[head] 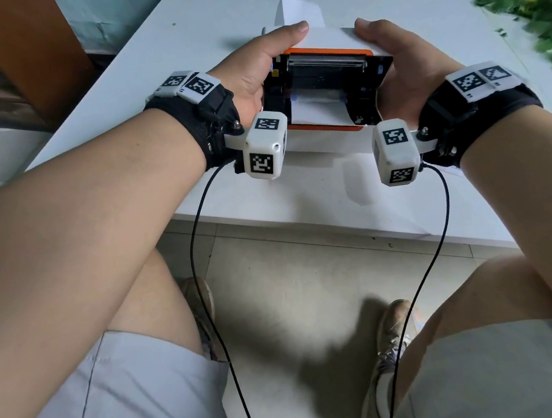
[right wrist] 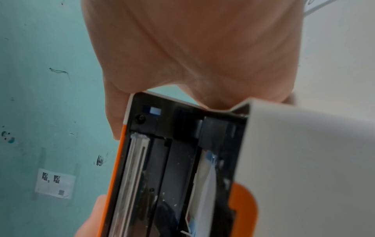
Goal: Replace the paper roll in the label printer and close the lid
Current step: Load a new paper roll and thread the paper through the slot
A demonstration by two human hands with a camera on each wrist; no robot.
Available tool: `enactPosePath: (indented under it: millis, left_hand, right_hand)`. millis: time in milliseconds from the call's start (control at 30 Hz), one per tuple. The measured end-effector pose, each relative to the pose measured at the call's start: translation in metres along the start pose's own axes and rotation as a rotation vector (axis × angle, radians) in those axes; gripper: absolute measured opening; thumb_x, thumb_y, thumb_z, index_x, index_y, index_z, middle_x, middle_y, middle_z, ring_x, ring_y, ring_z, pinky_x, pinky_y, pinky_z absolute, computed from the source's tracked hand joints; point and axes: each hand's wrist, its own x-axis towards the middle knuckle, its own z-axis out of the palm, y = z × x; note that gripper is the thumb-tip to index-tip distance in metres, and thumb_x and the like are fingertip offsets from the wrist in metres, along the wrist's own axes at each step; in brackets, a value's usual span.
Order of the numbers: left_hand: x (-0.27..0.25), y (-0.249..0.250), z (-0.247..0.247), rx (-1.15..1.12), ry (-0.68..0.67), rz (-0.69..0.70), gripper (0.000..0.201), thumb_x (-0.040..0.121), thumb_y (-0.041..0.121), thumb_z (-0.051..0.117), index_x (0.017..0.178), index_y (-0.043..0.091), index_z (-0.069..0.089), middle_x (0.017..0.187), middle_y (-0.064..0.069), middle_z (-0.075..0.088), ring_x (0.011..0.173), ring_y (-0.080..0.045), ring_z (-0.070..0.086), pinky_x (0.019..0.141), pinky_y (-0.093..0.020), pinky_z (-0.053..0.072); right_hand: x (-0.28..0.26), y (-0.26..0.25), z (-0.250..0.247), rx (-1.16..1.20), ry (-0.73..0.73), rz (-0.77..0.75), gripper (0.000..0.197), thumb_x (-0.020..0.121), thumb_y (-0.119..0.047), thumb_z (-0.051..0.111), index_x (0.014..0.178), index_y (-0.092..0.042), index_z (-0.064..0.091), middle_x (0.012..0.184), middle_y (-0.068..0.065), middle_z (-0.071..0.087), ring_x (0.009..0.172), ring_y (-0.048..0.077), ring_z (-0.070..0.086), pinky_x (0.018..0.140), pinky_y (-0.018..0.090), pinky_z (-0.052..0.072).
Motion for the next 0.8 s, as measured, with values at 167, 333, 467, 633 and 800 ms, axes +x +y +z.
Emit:
enactPosePath:
  millis: [167, 333, 467, 633, 800]
  left_hand:
    - [-0.0033, -0.0009, 0.0024, 0.012, 0.02, -0.017, 0.035, 0.09, 0.048, 0.078, 0.116, 0.024, 0.073, 0.126, -0.008, 0.074, 0.108, -0.026, 0.076, 0.095, -0.043, 0.062]
    - [-0.0035, 0.0005, -0.0001, -0.014, -0.03, -0.012, 0.019, 0.1, 0.037, 0.069, 0.099, 0.018, 0.073, 0.081, -0.003, 0.08, 0.074, -0.02, 0.079, 0.068, -0.031, 0.063]
    - [0.0004, -0.0026, 0.0003, -0.039, -0.035, 0.025, 0.024, 0.098, 0.037, 0.072, 0.104, 0.014, 0.074, 0.097, -0.01, 0.078, 0.106, -0.037, 0.078, 0.099, -0.05, 0.061]
    - [-0.0007, -0.0032, 0.0, -0.047, -0.03, 0.019, 0.028, 0.096, 0.035, 0.074, 0.112, 0.012, 0.073, 0.104, -0.013, 0.075, 0.097, -0.033, 0.074, 0.104, -0.053, 0.057]
    - [-0.0011, -0.0015, -0.0042, -0.092, -0.055, 0.001, 0.027, 0.095, 0.029, 0.074, 0.116, 0.012, 0.073, 0.097, -0.011, 0.077, 0.085, -0.03, 0.076, 0.082, -0.04, 0.062]
  right_hand:
    - [0.0032, 0.0009, -0.002, -0.002, 0.016, -0.025, 0.066, 0.093, -0.042, 0.074, 0.15, -0.012, 0.06, 0.136, 0.016, 0.074, 0.122, 0.037, 0.074, 0.1, 0.056, 0.059]
    - [0.0055, 0.0017, -0.0047, 0.024, -0.014, -0.036, 0.04, 0.097, -0.038, 0.072, 0.129, -0.015, 0.07, 0.123, 0.016, 0.079, 0.109, 0.037, 0.079, 0.086, 0.049, 0.065]
    - [0.0065, 0.003, -0.0063, 0.012, -0.031, -0.007, 0.065, 0.091, -0.042, 0.078, 0.15, -0.019, 0.06, 0.137, 0.02, 0.072, 0.122, 0.043, 0.073, 0.105, 0.059, 0.055]
    - [0.0073, 0.0042, -0.0092, 0.027, -0.069, 0.009, 0.068, 0.092, -0.042, 0.077, 0.153, -0.019, 0.056, 0.138, 0.021, 0.071, 0.121, 0.043, 0.073, 0.099, 0.058, 0.058]
    - [0.0032, 0.0067, -0.0097, 0.084, -0.064, 0.009, 0.067, 0.096, -0.039, 0.073, 0.155, -0.015, 0.053, 0.139, 0.021, 0.071, 0.124, 0.042, 0.072, 0.101, 0.057, 0.058]
